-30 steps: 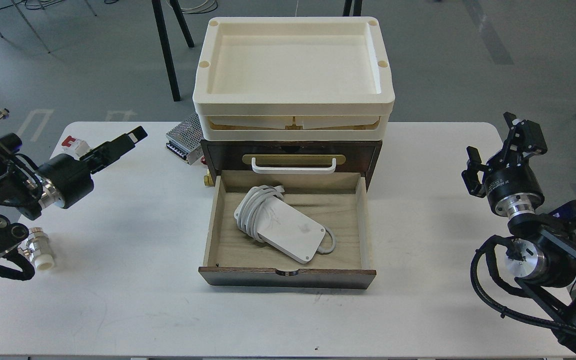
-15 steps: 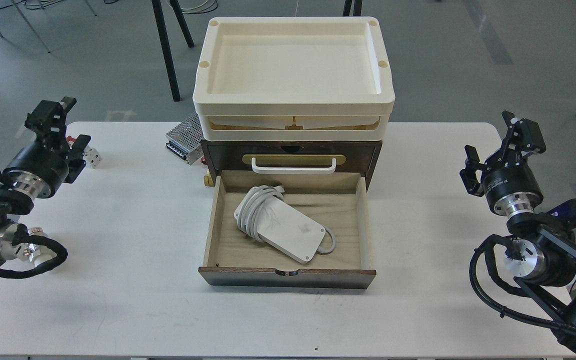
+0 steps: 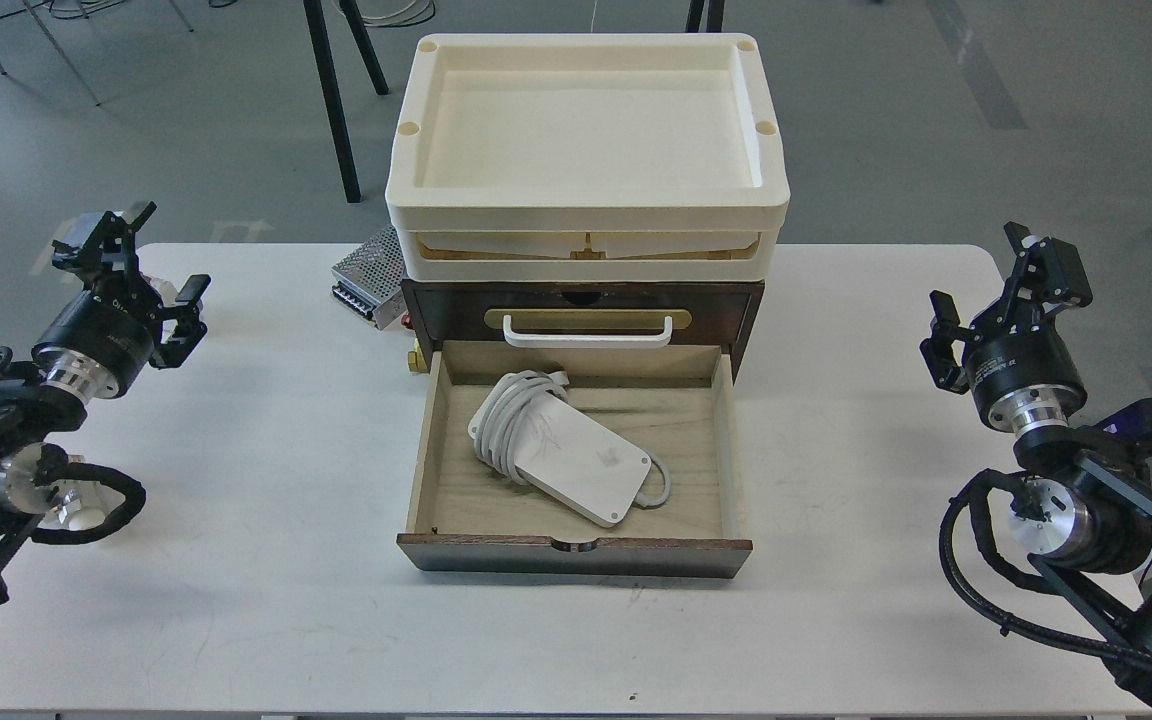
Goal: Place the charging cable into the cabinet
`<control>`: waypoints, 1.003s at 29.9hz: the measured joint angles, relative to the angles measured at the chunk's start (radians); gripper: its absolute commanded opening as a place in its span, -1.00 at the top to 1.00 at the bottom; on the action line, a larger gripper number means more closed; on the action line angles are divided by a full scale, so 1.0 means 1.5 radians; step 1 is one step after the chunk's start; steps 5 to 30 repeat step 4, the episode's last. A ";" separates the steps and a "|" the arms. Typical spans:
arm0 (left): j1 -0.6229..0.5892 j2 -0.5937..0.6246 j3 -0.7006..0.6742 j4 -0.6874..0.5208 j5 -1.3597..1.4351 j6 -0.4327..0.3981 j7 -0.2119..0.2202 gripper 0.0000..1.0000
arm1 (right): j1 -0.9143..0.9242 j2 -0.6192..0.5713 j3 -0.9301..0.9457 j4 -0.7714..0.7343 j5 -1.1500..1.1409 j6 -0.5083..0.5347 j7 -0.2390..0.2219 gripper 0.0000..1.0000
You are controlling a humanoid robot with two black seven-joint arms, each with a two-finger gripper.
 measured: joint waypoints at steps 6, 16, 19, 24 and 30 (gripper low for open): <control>0.000 -0.004 0.000 0.009 0.001 -0.016 0.000 -0.98 | 0.000 0.000 0.000 0.000 0.000 0.000 0.000 -0.99; 0.000 -0.004 0.000 0.009 0.001 -0.016 0.000 -0.98 | 0.000 0.000 0.000 0.000 0.000 0.000 0.000 -0.99; 0.000 -0.004 0.000 0.009 0.001 -0.016 0.000 -0.98 | 0.000 0.000 0.000 0.000 0.000 0.000 0.000 -0.99; 0.000 -0.004 0.000 0.009 0.001 -0.016 0.000 -0.98 | 0.000 0.000 0.000 0.000 0.000 0.000 0.000 -0.99; 0.000 -0.004 0.000 0.009 0.001 -0.016 0.000 -0.98 | 0.000 0.000 0.000 0.000 0.000 0.000 0.000 -0.99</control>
